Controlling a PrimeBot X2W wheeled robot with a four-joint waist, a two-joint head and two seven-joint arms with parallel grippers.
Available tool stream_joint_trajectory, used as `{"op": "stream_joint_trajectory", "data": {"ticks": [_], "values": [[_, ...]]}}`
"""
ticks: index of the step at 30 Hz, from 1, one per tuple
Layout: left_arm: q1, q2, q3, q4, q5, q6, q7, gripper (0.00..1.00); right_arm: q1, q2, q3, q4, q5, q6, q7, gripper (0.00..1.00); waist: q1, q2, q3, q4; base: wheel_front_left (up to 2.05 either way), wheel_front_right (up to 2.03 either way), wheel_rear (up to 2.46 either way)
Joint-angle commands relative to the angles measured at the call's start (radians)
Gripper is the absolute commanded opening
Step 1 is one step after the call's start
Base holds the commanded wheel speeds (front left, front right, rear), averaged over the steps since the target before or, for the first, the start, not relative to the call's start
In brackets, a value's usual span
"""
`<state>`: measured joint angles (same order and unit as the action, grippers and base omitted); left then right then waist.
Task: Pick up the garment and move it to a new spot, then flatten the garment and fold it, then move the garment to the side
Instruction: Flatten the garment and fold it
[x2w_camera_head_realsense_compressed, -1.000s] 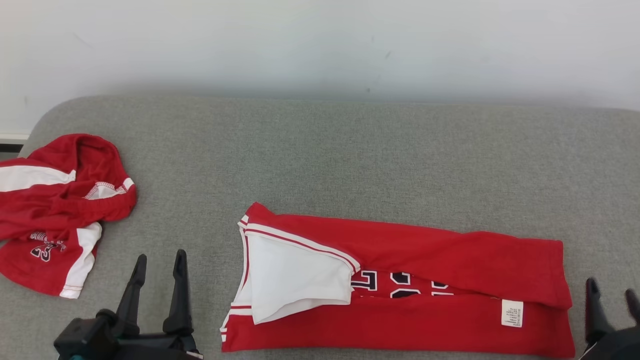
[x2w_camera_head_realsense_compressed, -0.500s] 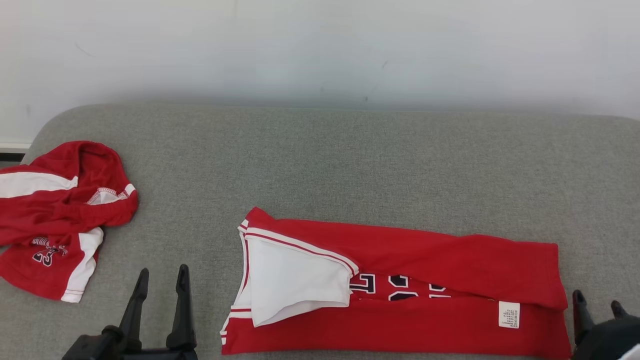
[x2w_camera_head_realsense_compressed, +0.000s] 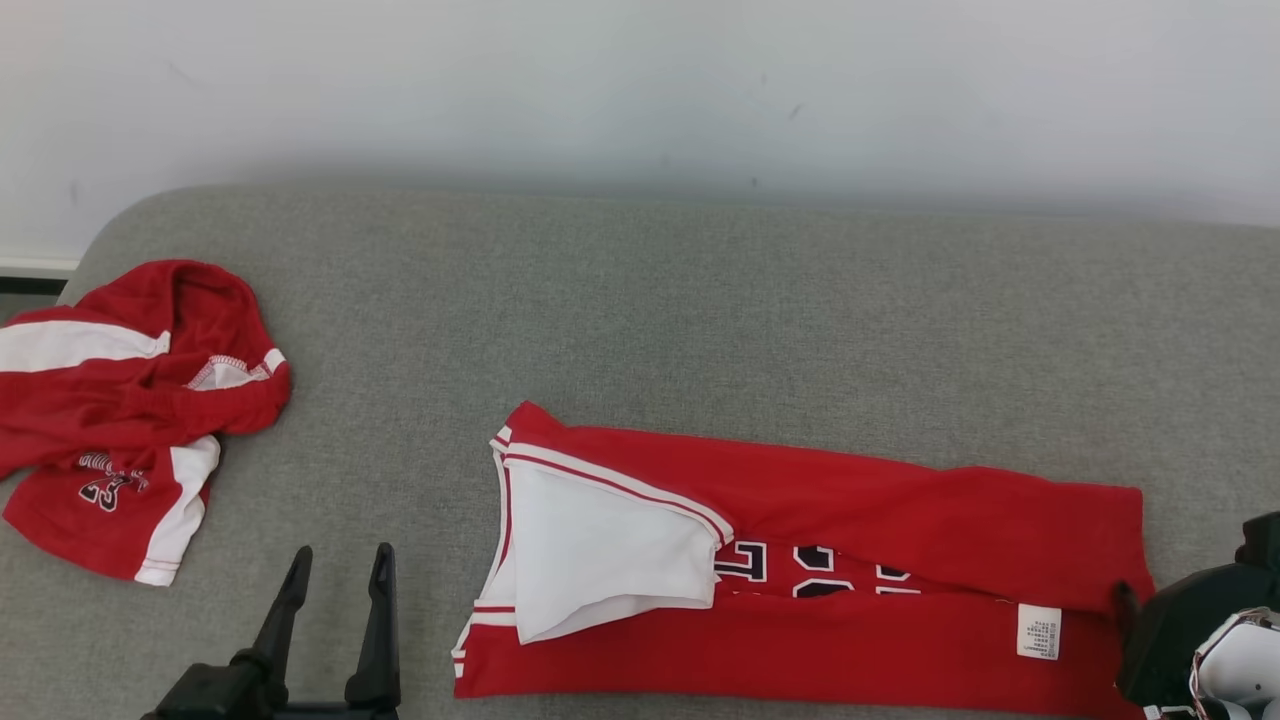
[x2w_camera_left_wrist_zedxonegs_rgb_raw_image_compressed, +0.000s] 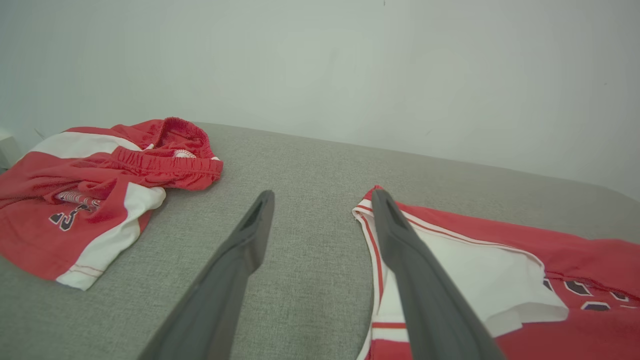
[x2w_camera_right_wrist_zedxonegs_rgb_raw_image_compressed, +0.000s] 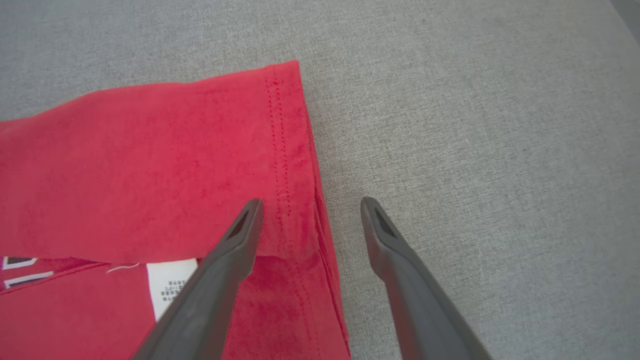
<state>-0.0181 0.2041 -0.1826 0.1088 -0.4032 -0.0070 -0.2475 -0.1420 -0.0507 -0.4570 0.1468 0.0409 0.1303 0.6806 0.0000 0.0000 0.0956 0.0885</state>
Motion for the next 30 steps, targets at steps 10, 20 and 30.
{"op": "stream_joint_trajectory", "data": {"ticks": [10, 20, 30], "values": [[-0.029, 0.039, 0.005, -0.001, 0.028, 0.025, 0.02, 1.0, -0.043, 0.002, -0.023, 0.11, -0.033, 0.001, 0.054, 1.0, 0.0, 0.0, 0.046, 0.025, 0.0, 0.0, 0.0], [-0.001, 0.05, 0.014, -0.042, 0.005, 0.05, 0.056, 1.0, -0.041, 0.009, 0.017, 0.16, 0.01, 0.001, 0.106, 0.01, 0.0, 0.0, 0.065, 0.023, 0.0, 0.0, 0.0], [0.013, 0.038, 0.003, -0.094, 0.004, 0.071, 0.08, 1.0, -0.108, -0.003, -0.165, 0.039, -0.082, -0.001, -0.049, 0.0, 0.0, 0.0, 0.058, 0.013, 0.0, 0.0, 0.0]]}}
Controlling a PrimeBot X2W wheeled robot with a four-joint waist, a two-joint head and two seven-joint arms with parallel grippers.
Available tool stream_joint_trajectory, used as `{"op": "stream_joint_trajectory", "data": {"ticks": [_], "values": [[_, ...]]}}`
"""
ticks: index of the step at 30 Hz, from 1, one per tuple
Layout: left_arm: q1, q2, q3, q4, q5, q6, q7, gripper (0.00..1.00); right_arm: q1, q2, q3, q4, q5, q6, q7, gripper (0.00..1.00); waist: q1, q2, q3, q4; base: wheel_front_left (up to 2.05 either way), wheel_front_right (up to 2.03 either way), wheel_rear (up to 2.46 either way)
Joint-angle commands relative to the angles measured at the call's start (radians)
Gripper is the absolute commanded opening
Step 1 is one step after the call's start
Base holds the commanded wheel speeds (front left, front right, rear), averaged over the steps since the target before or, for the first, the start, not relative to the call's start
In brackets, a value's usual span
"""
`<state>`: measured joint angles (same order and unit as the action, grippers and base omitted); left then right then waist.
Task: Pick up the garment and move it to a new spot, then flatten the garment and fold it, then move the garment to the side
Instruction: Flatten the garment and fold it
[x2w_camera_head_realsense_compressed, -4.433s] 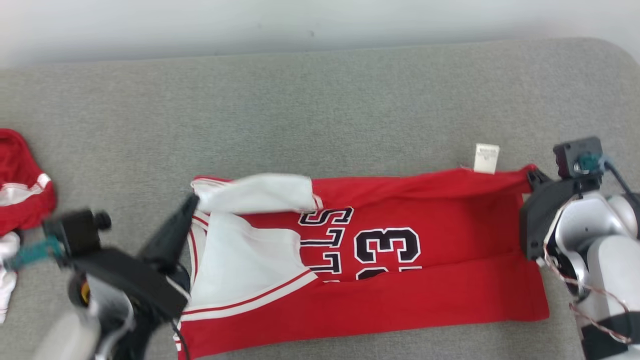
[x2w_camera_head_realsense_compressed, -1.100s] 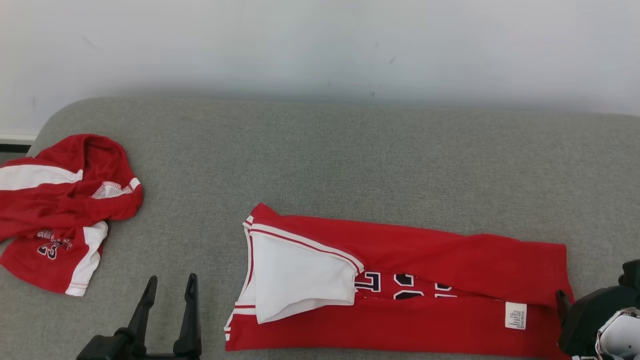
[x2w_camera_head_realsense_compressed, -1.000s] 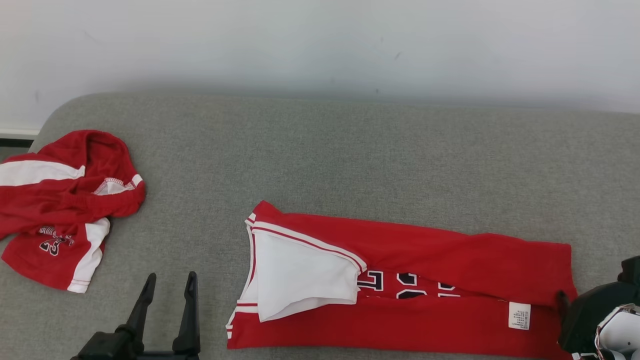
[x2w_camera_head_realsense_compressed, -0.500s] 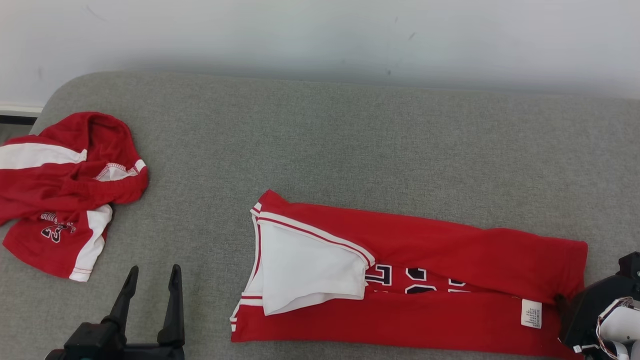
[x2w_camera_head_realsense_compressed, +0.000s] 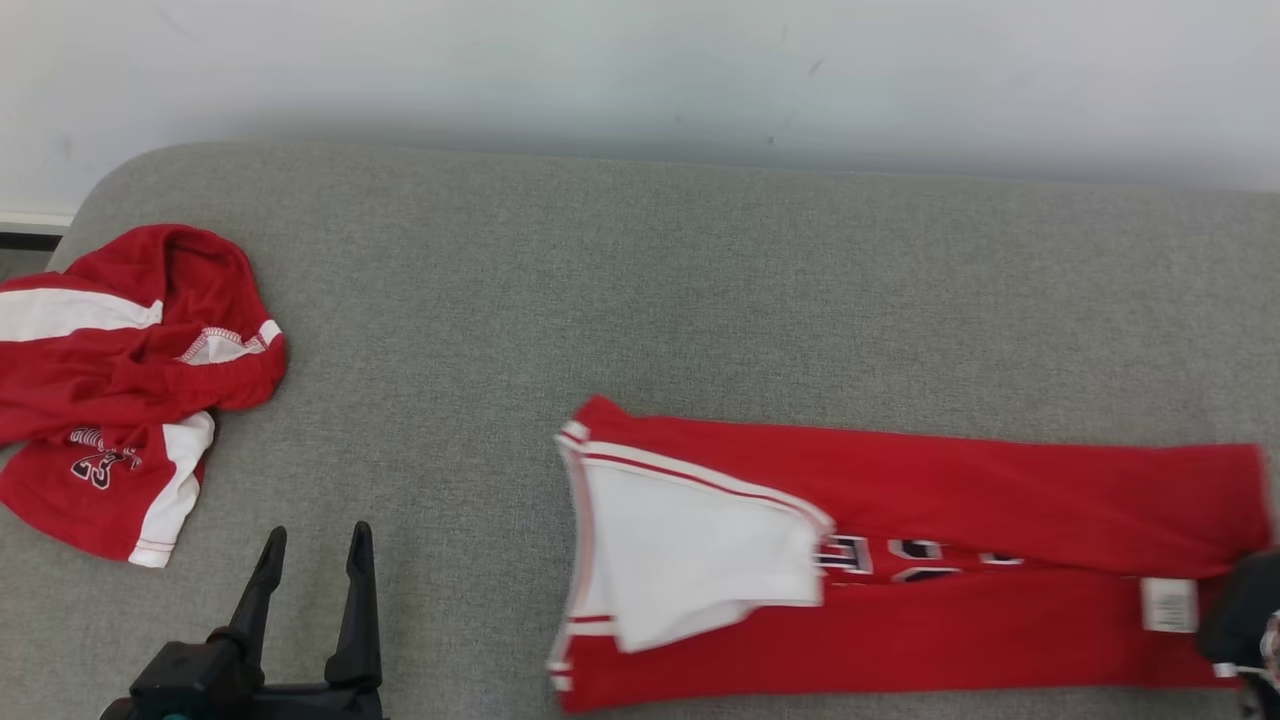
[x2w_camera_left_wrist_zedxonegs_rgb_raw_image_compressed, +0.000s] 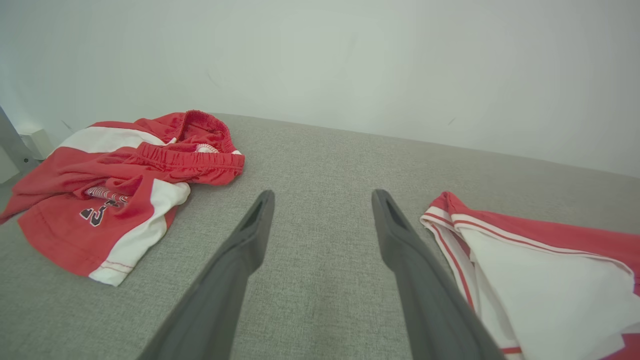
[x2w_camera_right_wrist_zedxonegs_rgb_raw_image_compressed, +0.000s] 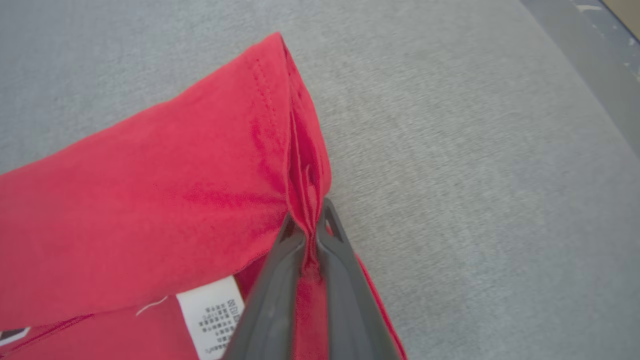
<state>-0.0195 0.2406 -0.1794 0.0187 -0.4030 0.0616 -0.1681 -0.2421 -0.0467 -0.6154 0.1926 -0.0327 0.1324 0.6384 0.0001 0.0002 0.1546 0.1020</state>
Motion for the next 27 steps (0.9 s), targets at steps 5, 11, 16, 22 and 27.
{"op": "stream_joint_trajectory", "data": {"ticks": [5, 11, 16, 22, 27], "values": [[0.023, 0.004, -0.004, -0.021, 0.0, 0.01, 0.012, 1.0, -0.013, -0.006, -0.137, -0.068, -0.096, -0.003, -0.036, 0.0, -0.0001, -0.0002, -0.012, -0.006, 0.0, 0.0, 0.0], [0.038, 0.003, -0.009, -0.029, -0.006, 0.016, 0.019, 1.0, 0.0, -0.004, -0.195, -0.113, -0.212, -0.003, -0.061, 0.0, -0.0001, -0.0002, -0.022, -0.013, 0.0, 0.0, 0.0], [0.039, 0.003, -0.015, -0.03, -0.005, 0.017, 0.019, 1.0, 0.018, -0.003, -0.084, -0.087, -0.115, -0.003, -0.051, 0.0, -0.0001, -0.0002, -0.03, -0.02, 0.0, 0.0, 0.0], [0.044, 0.003, -0.018, -0.029, -0.011, 0.022, 0.017, 1.0, 0.065, -0.003, 0.216, -0.114, 0.164, -0.003, -0.026, 0.0, -0.0001, -0.0002, -0.035, -0.02, 0.0, 0.0, 0.0], [0.042, 0.0, -0.023, -0.023, -0.019, 0.02, 0.017, 1.0, 0.123, -0.004, 0.451, -0.19, 0.277, -0.003, -0.015, 0.0, -0.0001, -0.0002, -0.037, -0.007, 0.0, 0.0, 0.0]]}}
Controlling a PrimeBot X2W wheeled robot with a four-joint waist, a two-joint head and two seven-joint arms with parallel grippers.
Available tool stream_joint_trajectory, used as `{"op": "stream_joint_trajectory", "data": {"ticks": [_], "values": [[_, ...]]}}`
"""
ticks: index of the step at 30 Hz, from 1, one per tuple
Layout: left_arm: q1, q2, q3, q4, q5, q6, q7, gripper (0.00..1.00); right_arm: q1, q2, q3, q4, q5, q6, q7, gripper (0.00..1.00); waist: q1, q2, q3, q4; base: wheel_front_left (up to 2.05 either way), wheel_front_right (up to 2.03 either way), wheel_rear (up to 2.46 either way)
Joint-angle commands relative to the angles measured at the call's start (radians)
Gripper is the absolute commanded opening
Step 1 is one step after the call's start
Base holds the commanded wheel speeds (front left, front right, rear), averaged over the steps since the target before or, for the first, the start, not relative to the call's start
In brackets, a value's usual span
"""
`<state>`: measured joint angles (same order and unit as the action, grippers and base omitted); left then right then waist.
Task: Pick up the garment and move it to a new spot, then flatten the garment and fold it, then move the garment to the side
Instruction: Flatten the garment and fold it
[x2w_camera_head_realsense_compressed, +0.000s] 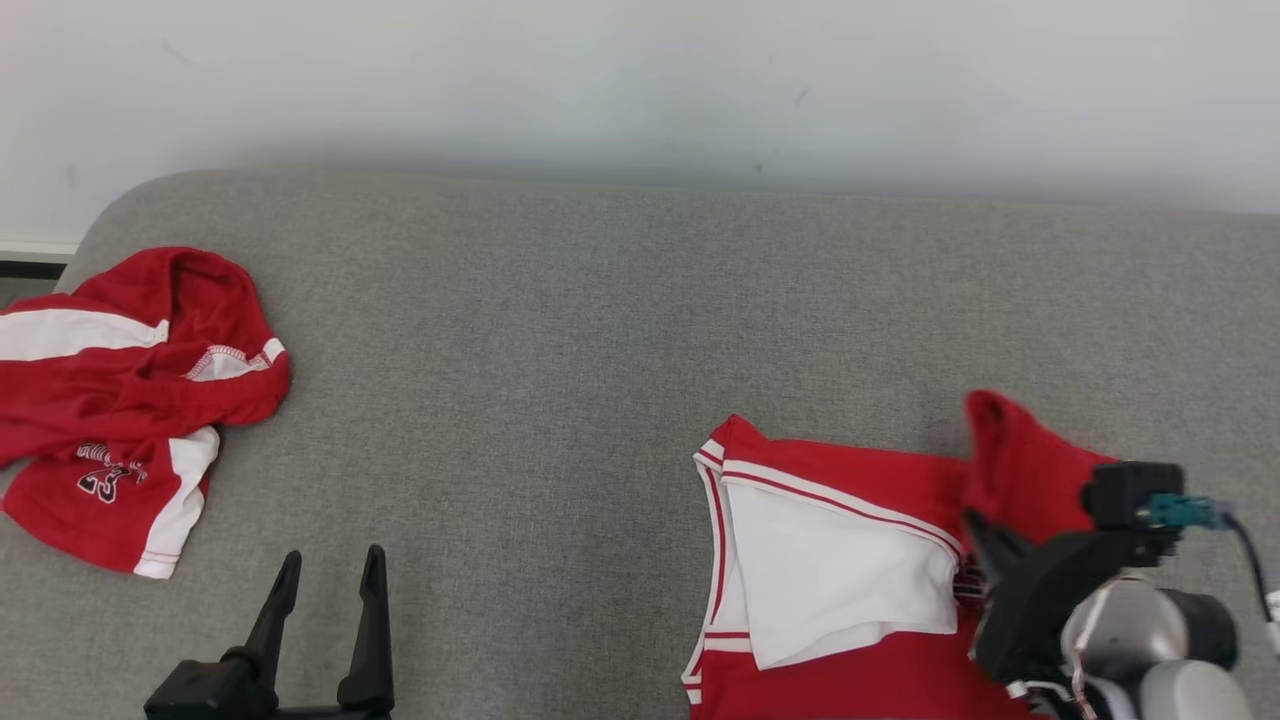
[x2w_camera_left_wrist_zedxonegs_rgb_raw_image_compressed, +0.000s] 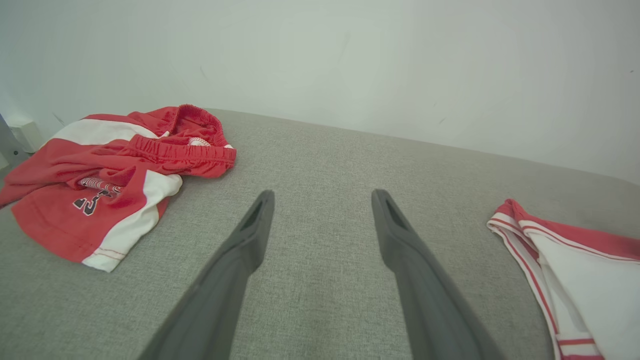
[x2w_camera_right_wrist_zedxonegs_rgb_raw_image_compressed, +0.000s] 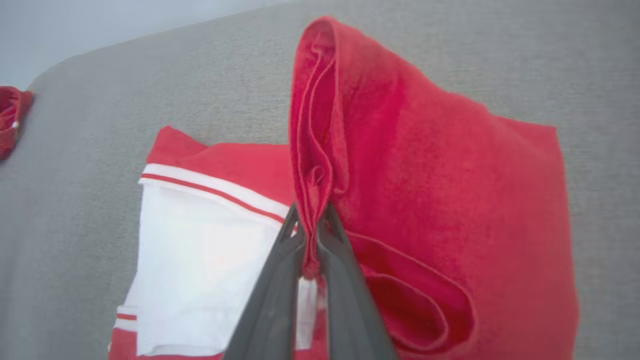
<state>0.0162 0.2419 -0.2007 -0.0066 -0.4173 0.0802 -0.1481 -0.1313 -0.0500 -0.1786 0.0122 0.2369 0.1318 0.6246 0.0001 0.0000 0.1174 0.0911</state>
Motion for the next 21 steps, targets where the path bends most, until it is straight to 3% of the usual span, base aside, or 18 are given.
{"op": "stream_joint_trajectory", "data": {"ticks": [1, 9, 21], "values": [[0.005, -0.002, -0.002, 0.004, -0.005, 0.001, -0.003, 1.0, 0.02, 0.0, 0.049, -0.023, 0.024, -0.002, 0.002, 0.0, -0.0001, 0.0, 0.001, 0.006, 0.0, 0.0, 0.0], [-0.013, -0.006, -0.011, 0.028, -0.017, -0.008, -0.007, 1.0, 0.048, 0.0, 0.238, -0.088, 0.066, -0.002, 0.028, 0.0, -0.0001, 0.0, 0.002, 0.03, 0.0, 0.0, 0.0], [-0.026, -0.004, -0.021, 0.068, -0.032, -0.019, -0.023, 1.0, 0.003, 0.0, 0.326, 0.003, 0.099, -0.002, 0.007, 0.0, -0.0001, 0.0, -0.003, 0.055, 0.0, 0.0, 0.0]]}}
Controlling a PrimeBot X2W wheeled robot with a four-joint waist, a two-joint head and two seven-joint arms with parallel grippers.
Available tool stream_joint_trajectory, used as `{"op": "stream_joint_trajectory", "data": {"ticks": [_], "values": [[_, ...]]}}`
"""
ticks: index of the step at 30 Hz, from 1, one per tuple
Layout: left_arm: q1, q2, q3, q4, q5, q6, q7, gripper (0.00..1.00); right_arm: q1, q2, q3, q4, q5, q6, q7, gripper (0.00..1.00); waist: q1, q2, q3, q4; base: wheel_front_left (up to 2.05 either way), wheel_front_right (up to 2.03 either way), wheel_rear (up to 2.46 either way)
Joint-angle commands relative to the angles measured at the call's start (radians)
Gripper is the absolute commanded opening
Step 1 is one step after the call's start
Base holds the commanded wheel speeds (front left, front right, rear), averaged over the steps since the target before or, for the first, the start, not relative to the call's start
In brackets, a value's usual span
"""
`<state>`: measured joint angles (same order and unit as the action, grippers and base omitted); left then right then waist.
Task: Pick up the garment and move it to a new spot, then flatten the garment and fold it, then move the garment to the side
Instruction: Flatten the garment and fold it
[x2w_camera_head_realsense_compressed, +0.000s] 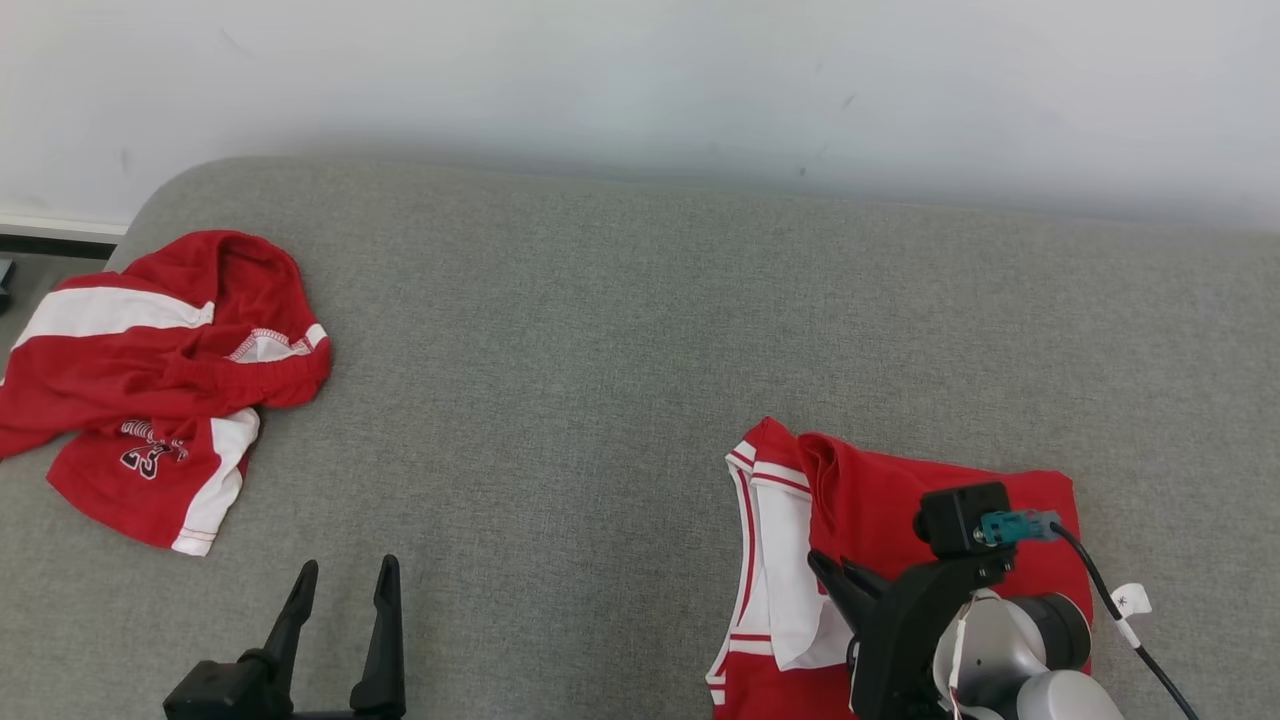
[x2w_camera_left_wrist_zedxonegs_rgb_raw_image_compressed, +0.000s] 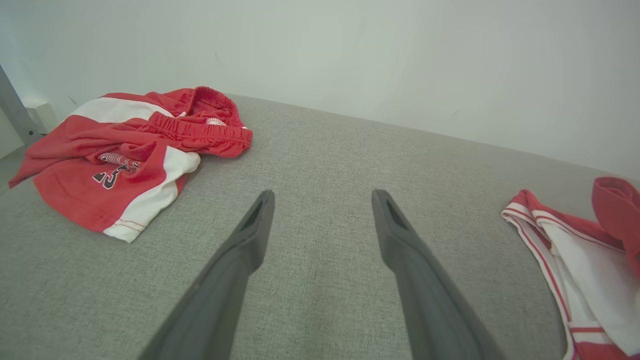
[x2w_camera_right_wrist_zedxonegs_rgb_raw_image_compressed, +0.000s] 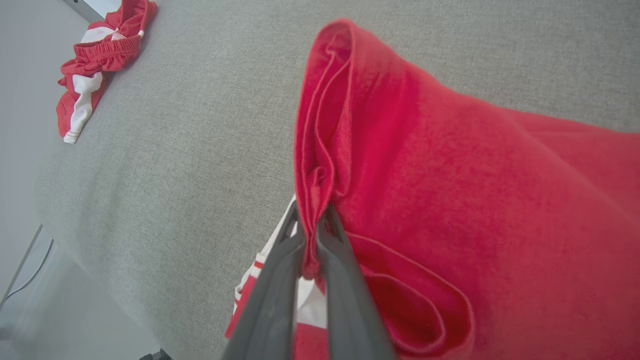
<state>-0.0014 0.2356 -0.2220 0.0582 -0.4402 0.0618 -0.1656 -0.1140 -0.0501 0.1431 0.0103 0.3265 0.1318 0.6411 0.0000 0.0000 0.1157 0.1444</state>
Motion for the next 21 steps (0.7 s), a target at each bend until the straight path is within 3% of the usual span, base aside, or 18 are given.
{"op": "stream_joint_trajectory", "data": {"ticks": [1, 6, 7, 8, 14, 21], "values": [[-0.008, 0.003, 0.0, 0.003, -0.009, 0.0, -0.006, 1.0, -0.014, 0.0, 0.004, 0.005, 0.009, -0.002, -0.01, 0.0, 0.0, 0.0, -0.001, 0.001, 0.0, 0.0, 0.0], [-0.01, 0.006, -0.005, 0.013, -0.014, -0.006, -0.01, 1.0, -0.048, 0.0, 0.017, 0.074, 0.027, -0.002, -0.041, 0.0, 0.0, 0.0, -0.006, 0.006, 0.0, 0.0, 0.0], [-0.011, 0.006, -0.006, 0.016, -0.015, -0.007, -0.01, 1.0, -0.054, 0.0, 0.021, 0.084, 0.031, -0.002, -0.048, 0.27, 0.0, 0.0, -0.008, 0.007, 0.0, 0.0, 0.0], [-0.011, 0.006, -0.008, 0.018, -0.016, -0.006, -0.009, 1.0, -0.057, 0.0, 0.026, 0.095, 0.044, -0.002, -0.053, 1.0, 0.0, 0.0, -0.009, 0.008, 0.0, 0.0, 0.0], [-0.006, 0.01, -0.009, 0.03, -0.018, -0.007, -0.014, 1.0, -0.071, -0.001, 0.023, 0.063, 0.138, -0.002, -0.091, 1.0, 0.0, 0.0, -0.023, 0.011, 0.0, 0.0, 0.0], [0.012, 0.017, 0.0, 0.026, -0.023, 0.0, -0.022, 1.0, -0.018, 0.0, -0.19, -0.098, -0.013, -0.002, -0.113, 1.0, 0.0, 0.0, -0.03, 0.002, 0.0, 0.0, 0.0]]}}
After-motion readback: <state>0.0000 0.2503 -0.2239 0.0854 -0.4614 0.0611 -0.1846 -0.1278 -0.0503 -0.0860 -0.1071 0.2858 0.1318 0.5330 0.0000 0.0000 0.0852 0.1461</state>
